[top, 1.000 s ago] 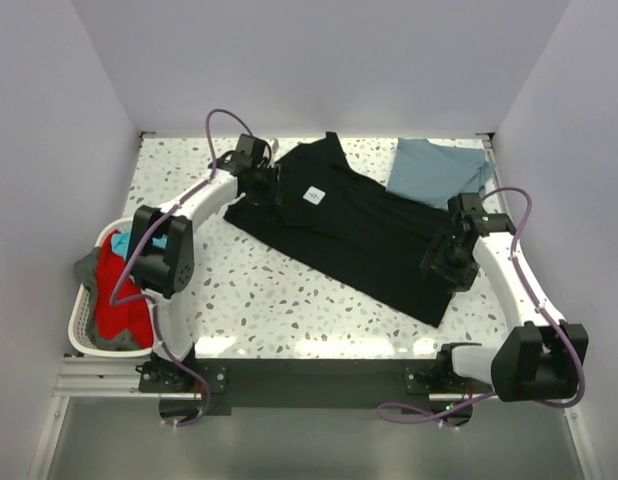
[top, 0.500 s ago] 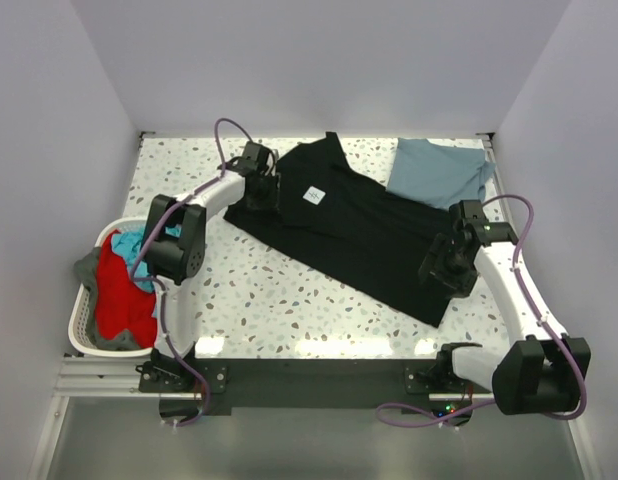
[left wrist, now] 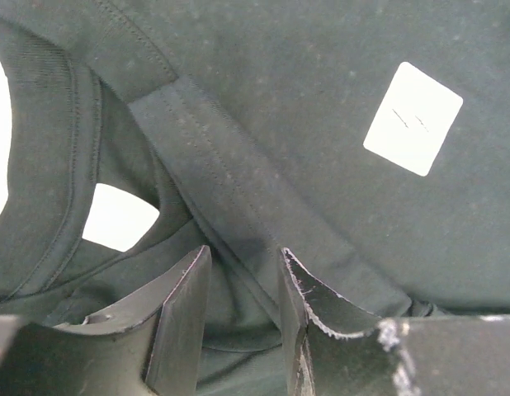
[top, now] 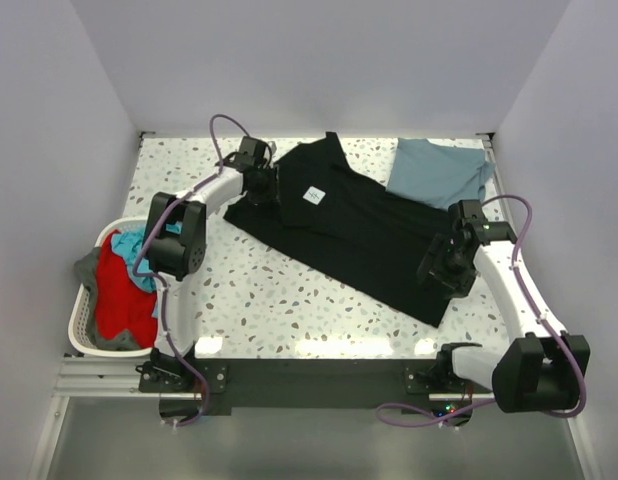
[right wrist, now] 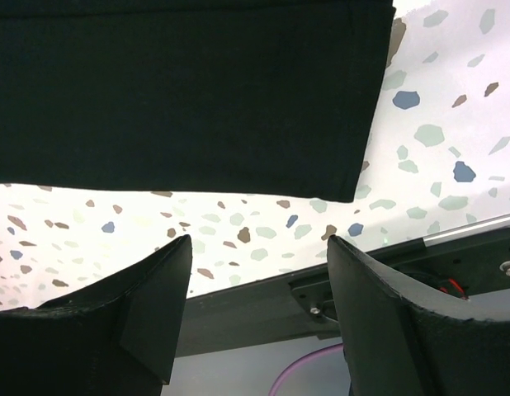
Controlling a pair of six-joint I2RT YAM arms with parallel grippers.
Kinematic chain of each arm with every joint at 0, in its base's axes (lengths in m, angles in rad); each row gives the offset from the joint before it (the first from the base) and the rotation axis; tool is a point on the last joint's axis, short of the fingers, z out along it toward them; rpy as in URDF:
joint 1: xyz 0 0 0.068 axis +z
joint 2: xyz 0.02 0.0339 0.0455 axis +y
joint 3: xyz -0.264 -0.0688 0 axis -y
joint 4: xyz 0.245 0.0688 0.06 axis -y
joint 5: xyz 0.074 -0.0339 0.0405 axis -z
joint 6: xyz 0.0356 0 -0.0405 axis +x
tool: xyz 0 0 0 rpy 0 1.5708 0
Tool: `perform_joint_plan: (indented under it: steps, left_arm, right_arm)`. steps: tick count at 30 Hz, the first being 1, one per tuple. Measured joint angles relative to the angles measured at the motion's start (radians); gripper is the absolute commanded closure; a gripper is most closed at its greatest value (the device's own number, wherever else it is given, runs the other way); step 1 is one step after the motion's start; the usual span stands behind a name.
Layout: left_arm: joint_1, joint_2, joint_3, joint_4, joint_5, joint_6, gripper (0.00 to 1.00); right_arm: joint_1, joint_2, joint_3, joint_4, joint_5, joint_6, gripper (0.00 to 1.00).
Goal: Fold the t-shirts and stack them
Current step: Fold the tshirt
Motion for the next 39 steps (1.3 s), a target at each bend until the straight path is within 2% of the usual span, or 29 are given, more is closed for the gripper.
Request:
perform_joint_plan:
  steps: [9,32,36,39]
  left_arm:
    - [0.000,0.034,0.054,-0.003,0.007,-0.001,0.58]
    - [0.000,0.047,0.054,-0.026,-0.030,0.000,0.58]
    - [0.000,0.056,0.054,-0.025,-0.029,0.000,0.59]
    - [0.000,0.061,0.054,-0.019,-0.022,0.000,0.65]
  right_arm:
    - [0.000,0.031,0.000,0.011,-0.011,0.000,0.30]
    - [0.000,0.040,-0.005,0.027,-0.033,0.004,0.30]
    - [0.000,0.040,-0.005,0.027,-0.033,0.005,0.30]
    - [0.000,0.040,-0.005,0.027,-0.033,0.005,0.30]
